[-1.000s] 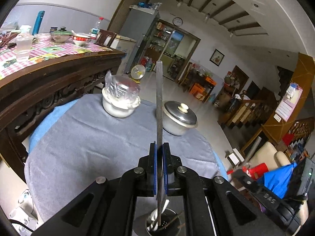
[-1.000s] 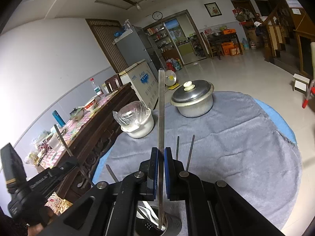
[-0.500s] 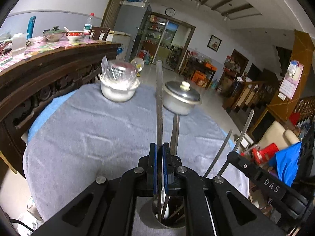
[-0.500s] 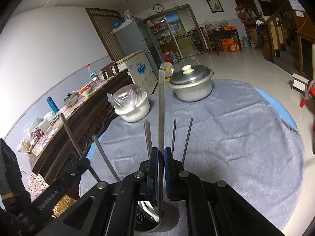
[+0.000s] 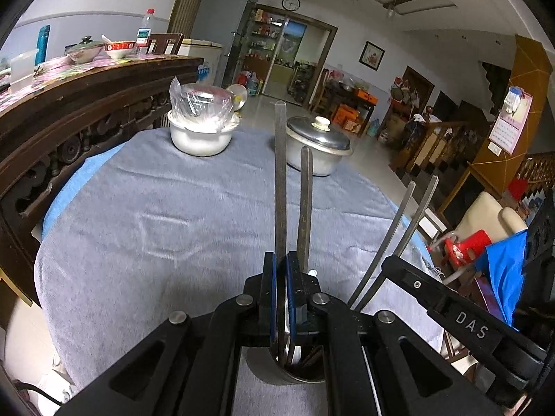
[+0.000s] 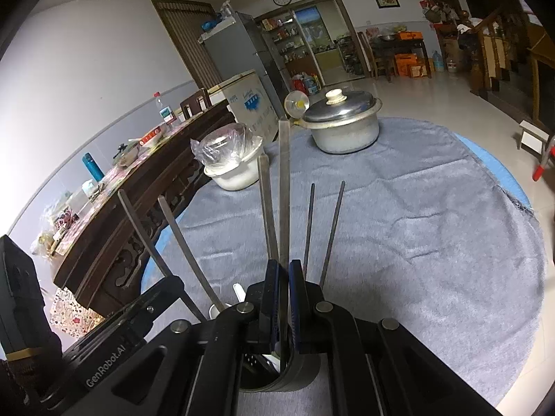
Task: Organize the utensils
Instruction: 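Lower both held chopsticks into the black cup, then open both tools and withdraw them from the cup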
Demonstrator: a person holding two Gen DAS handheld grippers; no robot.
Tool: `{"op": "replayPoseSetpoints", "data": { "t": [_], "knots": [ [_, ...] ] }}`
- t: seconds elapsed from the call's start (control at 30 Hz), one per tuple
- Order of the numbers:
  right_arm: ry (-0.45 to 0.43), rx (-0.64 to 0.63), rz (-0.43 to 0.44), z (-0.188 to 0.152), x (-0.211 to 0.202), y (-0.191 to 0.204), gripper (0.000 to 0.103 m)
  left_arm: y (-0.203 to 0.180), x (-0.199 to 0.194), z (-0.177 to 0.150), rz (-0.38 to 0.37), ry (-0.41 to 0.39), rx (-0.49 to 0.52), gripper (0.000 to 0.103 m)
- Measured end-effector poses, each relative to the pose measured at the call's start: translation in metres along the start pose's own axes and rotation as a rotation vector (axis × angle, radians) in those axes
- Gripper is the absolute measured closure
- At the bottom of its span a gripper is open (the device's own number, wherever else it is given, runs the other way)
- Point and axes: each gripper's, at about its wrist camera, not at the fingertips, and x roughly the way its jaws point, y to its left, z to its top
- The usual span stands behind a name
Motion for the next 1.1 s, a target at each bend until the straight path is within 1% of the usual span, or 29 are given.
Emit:
{"op": "replayPoseSetpoints", "data": {
  "t": [0.03,0.2,0.23,0.27,0.3,0.37,0.4,0.43,0.47,0.53,0.57,0.67,0.7,0.9,1.03,1.1],
  "knots": [
    [0.007,0.0,0.003,-0.001,0.001,0.0,0.094,0.001,0.0,0.0,-0.003,0.009,-0.001,0.097],
    [0.022,0.01,0.014,-0.002,0.002,-0.001,0.094,0.006,-0.001,0.002,-0.002,0.024,-0.019,0.096],
    [0.022,0.013,0.012,-0.001,0.001,-0.001,0.094,0.007,-0.002,0.003,-0.003,0.026,-0.025,0.094],
    [0.022,0.017,0.011,-0.001,0.001,-0.002,0.094,0.009,-0.004,0.004,-0.004,0.025,-0.034,0.087],
    [0.022,0.021,0.011,-0.001,0.0,-0.003,0.094,0.012,-0.006,0.006,-0.002,0.019,-0.043,0.076],
    [0.02,0.027,0.01,0.0,-0.003,-0.004,0.091,0.017,-0.011,0.008,0.005,0.0,-0.063,0.063],
    [0.017,0.029,0.008,0.001,-0.005,-0.005,0.085,0.02,-0.014,0.01,0.01,-0.014,-0.075,0.06],
    [0.012,0.031,0.008,0.001,-0.008,-0.005,0.075,0.022,-0.016,0.012,0.014,-0.02,-0.083,0.059],
    [0.002,0.034,0.003,0.002,-0.012,-0.006,0.07,0.024,-0.018,0.014,0.017,-0.022,-0.09,0.058],
    [-0.012,0.034,-0.007,0.002,-0.018,-0.007,0.041,0.032,-0.021,0.018,0.024,-0.021,-0.109,0.057],
    [-0.027,0.03,-0.014,0.002,-0.022,-0.008,0.037,0.036,-0.021,0.02,0.035,-0.02,-0.118,0.054],
    [-0.037,0.026,-0.03,0.003,-0.029,-0.013,0.033,0.048,-0.021,0.023,0.067,-0.011,-0.136,0.041],
    [-0.032,0.029,-0.034,0.002,-0.03,-0.015,0.03,0.052,-0.02,0.023,0.082,-0.003,-0.14,0.038],
    [0.001,0.083,-0.064,-0.005,-0.027,-0.043,0.024,0.078,-0.003,0.02,0.158,0.087,-0.176,0.036],
    [0.045,0.123,-0.085,-0.012,-0.017,-0.061,0.024,0.088,0.012,0.013,0.194,0.154,-0.178,0.036],
    [0.067,0.141,-0.087,-0.015,-0.011,-0.068,0.024,0.089,0.015,0.011,0.203,0.166,-0.179,0.036]
  ]
}}
